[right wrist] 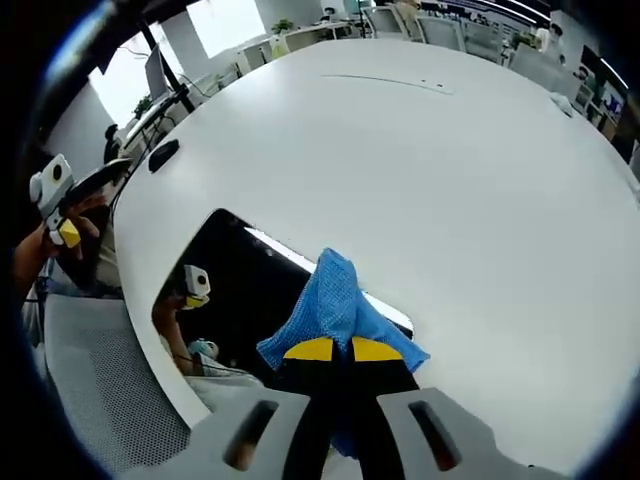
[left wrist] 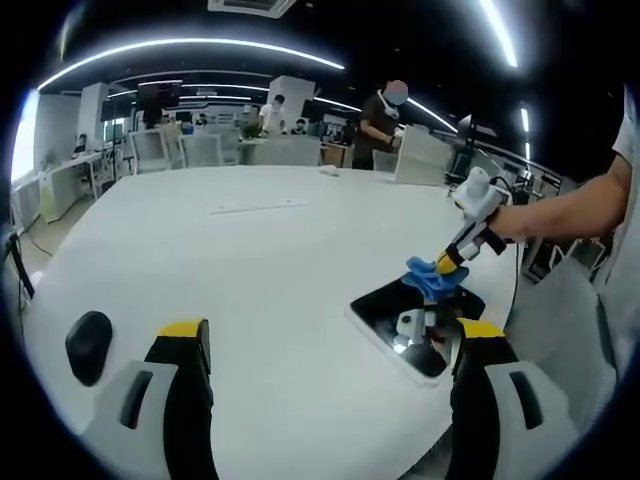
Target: Wipe the mirror surface with the cleaning cloth until all visible marks leave the cleaned area.
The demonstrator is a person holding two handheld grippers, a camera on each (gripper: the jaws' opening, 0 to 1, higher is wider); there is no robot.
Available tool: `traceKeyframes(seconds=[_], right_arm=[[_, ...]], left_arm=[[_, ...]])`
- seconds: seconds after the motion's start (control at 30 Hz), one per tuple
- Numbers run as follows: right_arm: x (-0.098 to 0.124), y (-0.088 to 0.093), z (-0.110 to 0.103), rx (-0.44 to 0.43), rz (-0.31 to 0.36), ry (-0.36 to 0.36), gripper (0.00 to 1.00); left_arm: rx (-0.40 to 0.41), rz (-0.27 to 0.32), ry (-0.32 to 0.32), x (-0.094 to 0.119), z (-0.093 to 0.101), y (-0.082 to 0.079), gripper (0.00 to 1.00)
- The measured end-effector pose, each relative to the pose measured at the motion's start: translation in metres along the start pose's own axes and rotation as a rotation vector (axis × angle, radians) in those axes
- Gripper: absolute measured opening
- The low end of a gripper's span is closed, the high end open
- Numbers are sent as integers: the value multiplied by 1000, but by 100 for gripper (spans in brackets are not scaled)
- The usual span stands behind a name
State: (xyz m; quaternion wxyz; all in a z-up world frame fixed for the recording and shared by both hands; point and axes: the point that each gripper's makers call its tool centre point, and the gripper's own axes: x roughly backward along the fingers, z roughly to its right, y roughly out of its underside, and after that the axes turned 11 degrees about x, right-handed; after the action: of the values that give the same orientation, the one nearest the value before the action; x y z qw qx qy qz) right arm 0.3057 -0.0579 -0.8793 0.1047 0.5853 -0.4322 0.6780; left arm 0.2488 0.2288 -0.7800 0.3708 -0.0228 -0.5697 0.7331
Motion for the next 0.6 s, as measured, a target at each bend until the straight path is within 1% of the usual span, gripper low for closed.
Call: traceKeyframes(seconds=[0.2, 0.3, 0.43, 0.6], right_arm=[[-5, -8, 8, 8, -2, 5, 0], [-6, -11, 10, 12, -6, 9, 0], [-6, -9, 10, 10, 0, 4, 0], [-6, -10, 10, 18, 4, 3, 0]], left_arm=[[8, 2, -7, 1, 0, -1, 99], [7, 4, -5, 2, 7, -4, 99], [17, 17, -16, 1, 12, -6, 99], [18, 18, -15, -1, 17, -2, 99]])
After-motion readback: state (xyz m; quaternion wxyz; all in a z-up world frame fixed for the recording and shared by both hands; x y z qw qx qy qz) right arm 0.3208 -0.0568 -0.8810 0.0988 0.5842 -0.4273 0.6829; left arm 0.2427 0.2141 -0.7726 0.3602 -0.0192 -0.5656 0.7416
